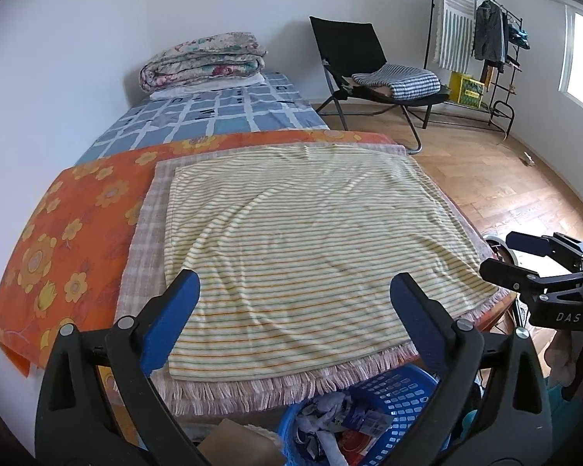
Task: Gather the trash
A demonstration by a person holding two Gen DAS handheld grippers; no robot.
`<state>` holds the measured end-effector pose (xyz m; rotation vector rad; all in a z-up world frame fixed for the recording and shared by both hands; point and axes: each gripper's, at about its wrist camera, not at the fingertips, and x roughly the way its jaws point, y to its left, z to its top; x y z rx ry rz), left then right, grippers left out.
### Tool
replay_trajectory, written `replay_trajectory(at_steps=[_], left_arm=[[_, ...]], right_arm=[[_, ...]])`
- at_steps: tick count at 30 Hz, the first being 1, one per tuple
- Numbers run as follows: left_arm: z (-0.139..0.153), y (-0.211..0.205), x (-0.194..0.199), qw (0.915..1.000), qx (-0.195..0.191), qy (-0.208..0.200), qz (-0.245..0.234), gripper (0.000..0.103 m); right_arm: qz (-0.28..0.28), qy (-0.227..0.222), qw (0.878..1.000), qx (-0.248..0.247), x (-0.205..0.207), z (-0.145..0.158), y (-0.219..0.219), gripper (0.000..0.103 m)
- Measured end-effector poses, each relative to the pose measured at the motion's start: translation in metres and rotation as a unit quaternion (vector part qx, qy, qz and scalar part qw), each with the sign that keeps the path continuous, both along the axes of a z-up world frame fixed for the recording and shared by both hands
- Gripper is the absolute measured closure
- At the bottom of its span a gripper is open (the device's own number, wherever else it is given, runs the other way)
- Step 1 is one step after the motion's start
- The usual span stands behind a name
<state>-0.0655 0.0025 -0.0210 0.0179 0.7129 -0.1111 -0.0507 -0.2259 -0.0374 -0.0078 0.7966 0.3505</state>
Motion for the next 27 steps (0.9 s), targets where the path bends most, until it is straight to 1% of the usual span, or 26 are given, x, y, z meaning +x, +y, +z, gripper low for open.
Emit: replay_trajectory(at_steps=[27], left_arm=[[-0.0026,0.0031,0.0021,1.0,0.003,0.002,0.003,0.002]], right_arm=[[-0.004,0.002,1.0,-0.002,-0.0017,-0.0041,-0.0027,0.023]])
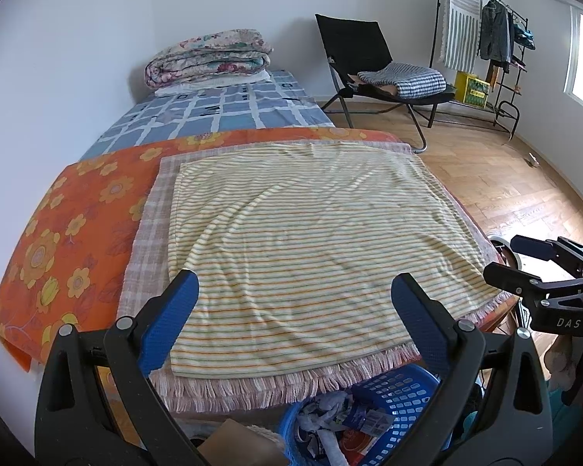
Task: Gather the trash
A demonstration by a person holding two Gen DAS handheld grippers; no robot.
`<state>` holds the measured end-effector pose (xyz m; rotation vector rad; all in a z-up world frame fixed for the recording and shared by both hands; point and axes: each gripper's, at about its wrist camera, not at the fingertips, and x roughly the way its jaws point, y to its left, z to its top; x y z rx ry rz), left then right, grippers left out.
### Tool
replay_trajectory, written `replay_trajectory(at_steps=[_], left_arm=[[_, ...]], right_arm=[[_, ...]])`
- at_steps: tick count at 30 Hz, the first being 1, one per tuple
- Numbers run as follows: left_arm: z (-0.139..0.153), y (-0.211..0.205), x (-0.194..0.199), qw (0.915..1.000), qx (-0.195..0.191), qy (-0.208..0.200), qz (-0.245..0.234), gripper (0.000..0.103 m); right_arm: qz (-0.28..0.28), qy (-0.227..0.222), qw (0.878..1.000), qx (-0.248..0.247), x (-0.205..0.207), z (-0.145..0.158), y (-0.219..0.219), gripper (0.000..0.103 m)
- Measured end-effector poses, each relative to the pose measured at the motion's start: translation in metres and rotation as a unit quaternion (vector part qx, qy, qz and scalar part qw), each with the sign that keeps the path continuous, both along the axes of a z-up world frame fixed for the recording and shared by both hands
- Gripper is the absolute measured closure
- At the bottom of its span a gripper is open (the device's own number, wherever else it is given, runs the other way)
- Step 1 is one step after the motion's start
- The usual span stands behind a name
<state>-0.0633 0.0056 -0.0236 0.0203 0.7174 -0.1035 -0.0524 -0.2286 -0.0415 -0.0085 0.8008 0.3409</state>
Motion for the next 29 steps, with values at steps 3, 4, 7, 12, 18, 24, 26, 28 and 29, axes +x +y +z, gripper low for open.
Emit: replay_trajectory(at_steps=[3,4,7,12,18,24,26,28,29], left_arm=[[-0.0026,0.0015,-0.0014,1.0,0.002,0.002,0.002,0.002],[-0.0039,0.0025,-0.0019,1.0,0.003,0.004,0.004,0.002],[-0.0056,0.0032,-0.0024,0.9999,0.004,0.007,0.008,0.002],[-0.0062,0.0031,-0.0028,0.9998,0.009,0.007,0.016,0.002],[-0.006,0.0049,-0.0029,0.9996,0.01,0.009,0.025,0.002],[-0.007,0.0074,-0.0014,0.9995,0.006,0.013,0.027,0.002],[-0.0069,0.0076,-0.0011,0.9995,0.006,0.013,0.027,0.002],[-0.0077,0.0084,-0.0005,0.9994,0.006,0.014,0.031,0.002],[-0.0086,0.0089,-0.0006,0.9993,0.005,0.014,0.033,0.002]], right_arm=[[0.0,0.0,1.0,0.0,0.0003,0.0002,0.0003,0.023],[0.001,0.0,1.0,0.0,0.0003,0.0002,0.0003,0.023],[0.0,0.001,1.0,0.0,-0.0003,-0.0003,0.0005,0.023],[0.001,0.002,1.0,-0.003,-0.0016,-0.0034,0.0021,0.023],[0.0,0.003,1.0,-0.005,-0.0019,-0.0041,0.0037,0.023],[0.001,0.004,1.0,-0.008,-0.0026,-0.0066,0.0038,0.023],[0.001,0.005,1.0,-0.01,-0.0022,-0.0073,0.0036,0.023],[0.0,0.007,1.0,-0.011,-0.0019,-0.0083,0.0034,0.023],[0.0,0.007,1.0,-0.013,-0.0017,-0.0085,0.0036,0.023]])
